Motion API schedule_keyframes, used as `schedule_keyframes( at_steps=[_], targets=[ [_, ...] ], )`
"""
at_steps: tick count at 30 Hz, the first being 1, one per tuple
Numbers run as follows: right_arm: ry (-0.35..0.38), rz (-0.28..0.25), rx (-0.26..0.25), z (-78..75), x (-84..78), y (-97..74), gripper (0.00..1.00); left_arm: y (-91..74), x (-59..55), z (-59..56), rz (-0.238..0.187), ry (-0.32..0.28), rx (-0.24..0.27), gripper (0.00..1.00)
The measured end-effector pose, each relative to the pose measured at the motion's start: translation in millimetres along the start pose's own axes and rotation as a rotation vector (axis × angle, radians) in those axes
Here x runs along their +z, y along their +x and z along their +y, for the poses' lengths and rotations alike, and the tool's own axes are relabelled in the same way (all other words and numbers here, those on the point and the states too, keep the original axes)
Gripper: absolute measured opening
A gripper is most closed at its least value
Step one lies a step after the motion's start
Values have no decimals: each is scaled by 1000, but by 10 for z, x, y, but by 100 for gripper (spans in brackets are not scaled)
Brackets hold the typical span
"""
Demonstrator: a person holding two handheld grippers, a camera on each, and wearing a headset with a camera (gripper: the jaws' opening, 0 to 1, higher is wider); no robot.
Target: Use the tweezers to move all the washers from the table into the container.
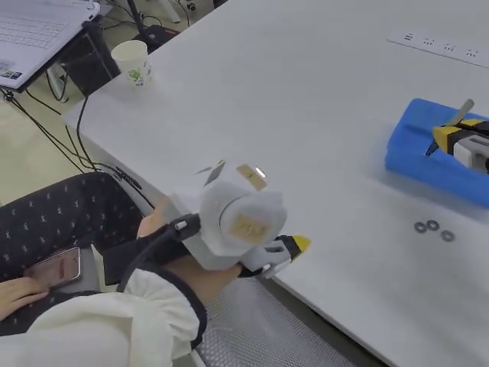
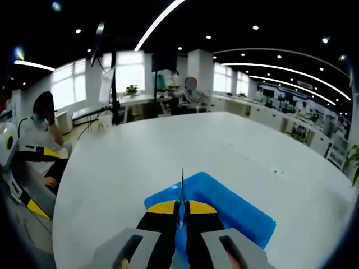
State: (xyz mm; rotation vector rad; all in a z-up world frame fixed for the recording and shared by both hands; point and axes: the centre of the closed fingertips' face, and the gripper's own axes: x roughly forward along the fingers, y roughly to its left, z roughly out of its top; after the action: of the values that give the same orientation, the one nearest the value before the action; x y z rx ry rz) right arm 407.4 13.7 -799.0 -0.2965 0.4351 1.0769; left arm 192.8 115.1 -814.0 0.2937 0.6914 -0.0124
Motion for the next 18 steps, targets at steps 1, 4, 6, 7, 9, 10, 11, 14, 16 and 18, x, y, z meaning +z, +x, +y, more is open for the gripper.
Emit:
schedule_keyframes(
  at_steps=[1, 4, 6, 7, 9, 10, 11, 14, 16, 18],
  targets=[
    [3, 2, -1, -2, -16, 10, 1, -2, 3, 2, -2, -1, 0, 86],
    [3, 13, -3, -8, -99, 59, 1, 3, 2, 3, -2, -1, -1, 86],
    [7, 20, -3, -18, -129, 72, 1, 7, -3, 7, 0, 1, 0, 86],
    [12, 23, -3, -21, -145, 78, 1, 1, 1, 8, -1, -1, 0, 86],
    [15, 27, -4, -13, -135, 58, 1, -1, 2, 3, -1, -1, -2, 86],
    [12, 29, -5, -10, -146, 60, 1, -1, 4, 2, -2, -1, -3, 86],
    [11, 33, -4, -9, -156, 62, 1, -2, 3, 2, -1, -1, -3, 86],
    [16, 39, -2, 8, -206, 65, 1, 1, 0, 4, 1, 1, -2, 86],
    [19, 31, -6, 8, -204, 49, 1, 3, -1, 4, 1, 1, -3, 85],
    [16, 26, -8, -5, -201, 54, 1, 4, -6, 6, 4, 2, -2, 85]
  ],
)
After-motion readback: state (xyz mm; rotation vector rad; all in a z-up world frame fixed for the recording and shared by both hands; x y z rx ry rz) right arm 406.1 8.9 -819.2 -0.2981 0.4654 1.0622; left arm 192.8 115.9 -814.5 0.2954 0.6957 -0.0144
